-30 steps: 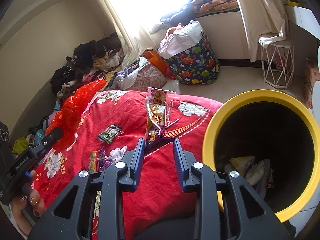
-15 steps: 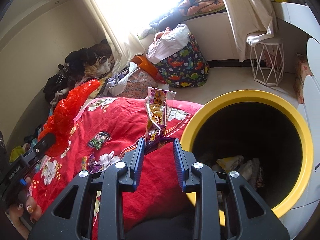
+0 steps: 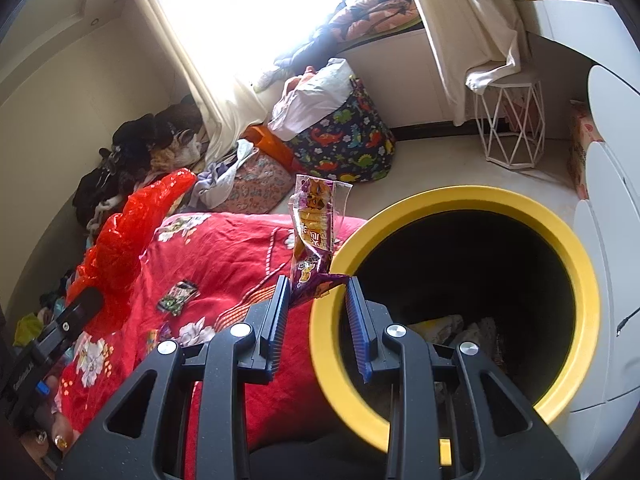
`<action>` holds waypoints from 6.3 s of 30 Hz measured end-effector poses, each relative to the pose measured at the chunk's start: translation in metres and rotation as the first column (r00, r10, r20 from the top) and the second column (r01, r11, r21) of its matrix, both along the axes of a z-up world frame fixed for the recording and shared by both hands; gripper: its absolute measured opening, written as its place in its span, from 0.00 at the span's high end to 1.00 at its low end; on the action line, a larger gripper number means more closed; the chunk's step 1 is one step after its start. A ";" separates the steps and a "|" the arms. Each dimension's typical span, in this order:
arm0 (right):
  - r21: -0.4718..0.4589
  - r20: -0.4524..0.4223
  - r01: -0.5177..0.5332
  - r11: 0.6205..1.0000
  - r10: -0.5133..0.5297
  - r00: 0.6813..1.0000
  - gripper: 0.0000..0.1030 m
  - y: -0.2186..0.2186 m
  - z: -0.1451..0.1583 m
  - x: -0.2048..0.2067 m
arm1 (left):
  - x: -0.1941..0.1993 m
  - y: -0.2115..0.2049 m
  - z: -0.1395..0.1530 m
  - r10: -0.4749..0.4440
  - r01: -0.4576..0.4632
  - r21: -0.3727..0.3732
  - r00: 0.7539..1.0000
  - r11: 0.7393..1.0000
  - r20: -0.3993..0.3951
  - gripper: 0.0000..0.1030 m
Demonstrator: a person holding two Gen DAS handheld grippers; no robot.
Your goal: Collect trash
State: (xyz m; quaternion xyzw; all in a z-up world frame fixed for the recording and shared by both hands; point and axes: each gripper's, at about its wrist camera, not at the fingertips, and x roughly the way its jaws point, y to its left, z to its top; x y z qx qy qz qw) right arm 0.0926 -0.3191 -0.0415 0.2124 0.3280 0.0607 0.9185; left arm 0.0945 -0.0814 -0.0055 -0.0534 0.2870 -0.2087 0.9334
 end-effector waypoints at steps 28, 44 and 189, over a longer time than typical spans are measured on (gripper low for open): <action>-0.031 -0.008 0.178 0.984 -0.178 0.984 0.73 -0.058 -0.012 -0.014 | -0.001 -0.065 -0.024 -0.144 0.146 0.072 0.989 0.987 -0.032 0.92; -0.025 -0.068 0.247 0.969 -0.248 0.966 0.73 -0.087 -0.031 -0.016 | 0.011 -0.109 -0.061 -0.195 0.215 0.161 0.972 0.963 -0.130 0.92; 0.039 0.002 -0.199 0.979 0.199 0.980 0.90 0.087 -0.002 0.043 | -0.001 0.079 -0.035 0.132 -0.136 -0.025 0.984 0.990 -0.118 0.88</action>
